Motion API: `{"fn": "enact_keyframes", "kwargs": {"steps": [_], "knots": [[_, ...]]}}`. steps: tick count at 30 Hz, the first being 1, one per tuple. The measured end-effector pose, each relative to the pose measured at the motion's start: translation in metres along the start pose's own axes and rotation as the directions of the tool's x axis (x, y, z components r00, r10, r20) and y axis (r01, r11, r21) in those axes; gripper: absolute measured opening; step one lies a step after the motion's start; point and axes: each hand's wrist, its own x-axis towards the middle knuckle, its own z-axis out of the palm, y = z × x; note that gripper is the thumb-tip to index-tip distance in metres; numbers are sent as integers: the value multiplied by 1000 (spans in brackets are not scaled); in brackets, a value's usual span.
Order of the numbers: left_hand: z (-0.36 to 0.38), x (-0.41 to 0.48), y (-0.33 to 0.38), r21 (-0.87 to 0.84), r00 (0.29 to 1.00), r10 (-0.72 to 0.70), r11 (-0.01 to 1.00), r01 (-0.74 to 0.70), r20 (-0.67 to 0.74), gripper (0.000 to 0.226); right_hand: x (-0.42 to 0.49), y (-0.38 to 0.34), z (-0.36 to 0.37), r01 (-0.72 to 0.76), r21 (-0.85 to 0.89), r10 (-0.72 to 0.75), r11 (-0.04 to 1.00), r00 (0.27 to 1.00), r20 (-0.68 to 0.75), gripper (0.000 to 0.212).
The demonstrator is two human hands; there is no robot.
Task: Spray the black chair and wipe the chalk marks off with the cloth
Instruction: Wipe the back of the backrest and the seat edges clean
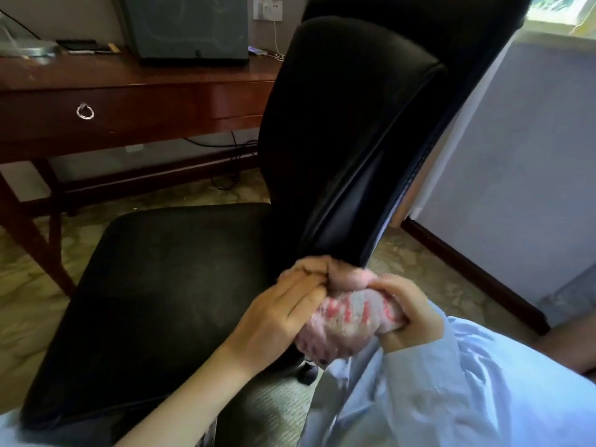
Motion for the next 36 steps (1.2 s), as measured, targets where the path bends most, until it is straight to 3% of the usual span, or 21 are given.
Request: {"fn": "enact_keyframes", "kwargs": {"steps": [2, 3, 4, 5, 6, 9, 14, 18, 22, 24, 28, 32, 36], "knots": [[-25, 39, 1, -26, 996, -20, 1000, 18, -92, 27, 25, -27, -21, 114, -75, -124, 991, 982, -141, 14], [-38, 61, 0, -12, 989, -24, 1000, 23, -147, 31, 39, -53, -31, 169, -72, -184, 983, 927, -328, 10], [-51, 83, -2, 15, 981, -13, 1000, 16, -194, 34, 53, -80, -40, 214, -29, -204, 976, 872, -445, 10], [-62, 103, -5, 32, 975, -2, 999, 9, -220, 35, 62, -99, -49, 258, -100, -272, 961, 815, -512, 14], [-70, 119, -8, 32, 972, 0, 999, 8, -233, 35, 68, -110, -54, 280, -176, -331, 944, 800, -501, 18], [-70, 124, -14, -7, 980, -16, 1000, 15, -197, 37, 66, -108, -58, 235, -188, -297, 954, 835, -463, 25], [-34, 39, -24, -10, 993, -39, 999, 38, -115, 40, 29, -74, -16, 258, -237, -333, 937, 863, -380, 23], [-3, -20, -25, 75, 996, -49, 996, 55, -79, 32, -15, -29, 35, 180, -183, -234, 967, 909, -345, 22], [24, -63, -22, 138, 994, -77, 988, 66, 75, 34, -40, 9, 61, 180, -308, -219, 934, 971, -98, 47], [28, -69, -21, 92, 982, -148, 986, 138, 121, 36, -44, 13, 65, 187, -335, -220, 923, 973, -63, 36], [13, -44, -9, -9, 991, -132, 991, 132, 17, 27, -40, -11, 51, 164, -303, -236, 939, 947, -219, 33], [-21, 23, 2, 8, 973, -97, 995, 101, -208, 29, -1, -71, 15, 194, -299, -325, 934, 806, -494, 24], [-51, 81, -7, 64, 948, -58, 995, 82, -312, 35, 37, -107, -11, 224, -364, -406, 904, 719, -564, 26]]}}
